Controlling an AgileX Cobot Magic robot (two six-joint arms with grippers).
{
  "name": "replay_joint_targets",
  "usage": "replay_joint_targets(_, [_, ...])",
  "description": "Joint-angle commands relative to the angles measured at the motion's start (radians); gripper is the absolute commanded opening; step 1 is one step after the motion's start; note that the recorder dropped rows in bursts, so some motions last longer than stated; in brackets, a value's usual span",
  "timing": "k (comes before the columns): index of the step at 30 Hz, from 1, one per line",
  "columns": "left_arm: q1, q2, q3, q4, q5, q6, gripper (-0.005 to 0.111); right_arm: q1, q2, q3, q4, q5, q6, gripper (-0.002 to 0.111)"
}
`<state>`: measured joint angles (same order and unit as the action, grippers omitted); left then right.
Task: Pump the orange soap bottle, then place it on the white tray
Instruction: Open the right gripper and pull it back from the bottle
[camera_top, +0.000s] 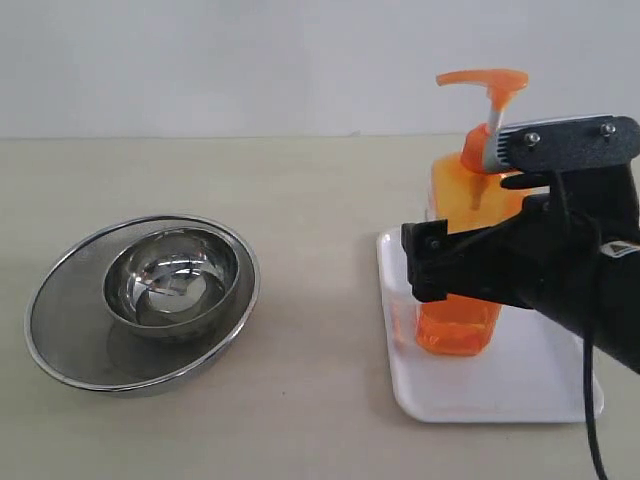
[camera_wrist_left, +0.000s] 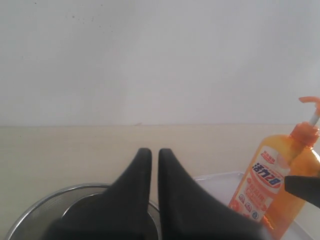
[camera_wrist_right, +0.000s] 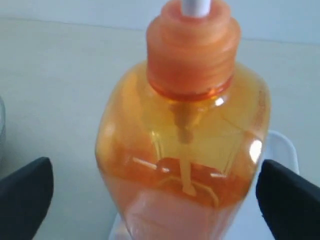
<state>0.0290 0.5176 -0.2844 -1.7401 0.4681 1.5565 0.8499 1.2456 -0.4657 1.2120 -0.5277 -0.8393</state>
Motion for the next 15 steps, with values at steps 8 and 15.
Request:
replay_joint_targets(8, [0.001,-0.003,0.006,-0.004,-0.001,0.006,0.005,-0.002,-0.120,-0.001,0.483,-0.033,-0.513,0.105])
replay_joint_targets(15, [0.001,-0.003,0.006,-0.004,-0.001,0.006,0.005,-0.002,-0.120,0.026,0.532,-0.022,-0.635,0.105])
